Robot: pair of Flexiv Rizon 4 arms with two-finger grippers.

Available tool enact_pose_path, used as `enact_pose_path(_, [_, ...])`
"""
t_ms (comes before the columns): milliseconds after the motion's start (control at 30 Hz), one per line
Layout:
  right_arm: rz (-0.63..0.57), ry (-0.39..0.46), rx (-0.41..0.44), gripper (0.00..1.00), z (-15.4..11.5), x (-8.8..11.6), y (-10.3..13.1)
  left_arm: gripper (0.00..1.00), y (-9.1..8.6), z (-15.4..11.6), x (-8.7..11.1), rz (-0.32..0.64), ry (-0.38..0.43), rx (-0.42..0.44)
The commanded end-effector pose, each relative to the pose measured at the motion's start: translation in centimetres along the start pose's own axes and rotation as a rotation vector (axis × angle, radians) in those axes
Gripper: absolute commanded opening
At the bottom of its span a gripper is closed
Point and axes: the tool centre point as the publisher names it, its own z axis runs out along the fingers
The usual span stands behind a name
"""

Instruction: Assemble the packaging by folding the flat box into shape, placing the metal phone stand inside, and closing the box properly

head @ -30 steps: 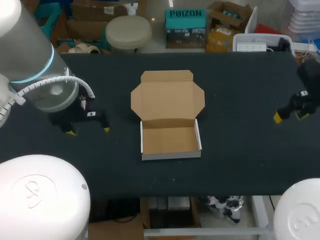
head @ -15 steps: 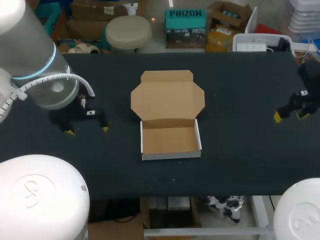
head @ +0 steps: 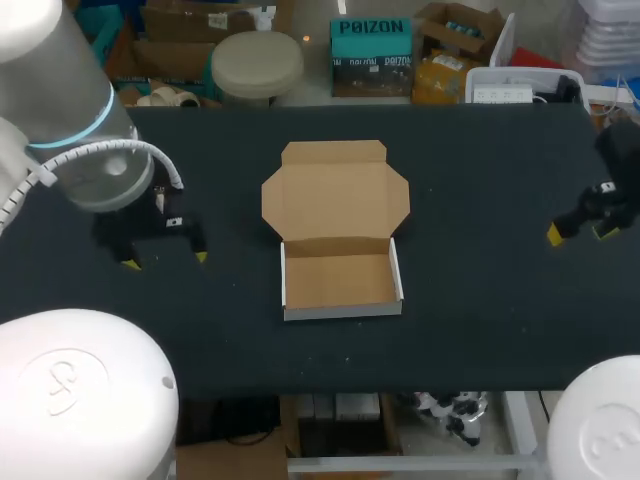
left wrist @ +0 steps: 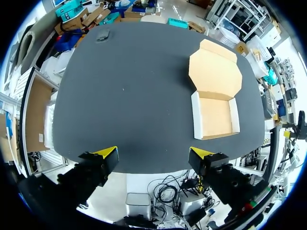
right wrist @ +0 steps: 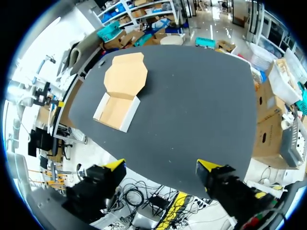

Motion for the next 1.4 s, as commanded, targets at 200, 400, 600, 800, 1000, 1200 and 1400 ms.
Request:
enact_pose_path(200, [0.000,0.001,0.004,1.00,-0.2,0.1,0.0,1.00,-3.9,4.3,-2.8,-0.024,0.018,-0.090])
enact_pose_path(400, [0.000,0.001,0.004,1.00,-0.2,0.1,0.0,1.00,-6.1,6.4,-4.9,-0.027,0.002,-0.125])
enact_pose_path(600, [0.000,0.001,0.004,1.00,-0.2,0.1,0.0,1.00,-9.1,8.0,-6.9,-0.041,-0.022,-0.161])
enact_pose_path(800, [0.000,0.001,0.004,1.00,-0.2,0.1,0.0,1.00,-11.8,9.3,-8.5,-0.066,-0.035,-0.191])
enact_pose_path(1000, [0.000,0.001,0.004,1.00,-0.2,0.1,0.0,1.00,-13.6,10.3,-9.3,-0.072,-0.057,-0.223])
enact_pose_path(1200, [0.000,0.001,0.004,1.00,-0.2,0.1,0.0,1.00,-13.6,10.3,-9.3,-0.072,-0.057,-0.223])
enact_pose_path(1400, [0.000,0.001,0.004,1.00,-0.2,0.1,0.0,1.00,-13.6,10.3,-9.3,-0.072,-0.057,-0.223])
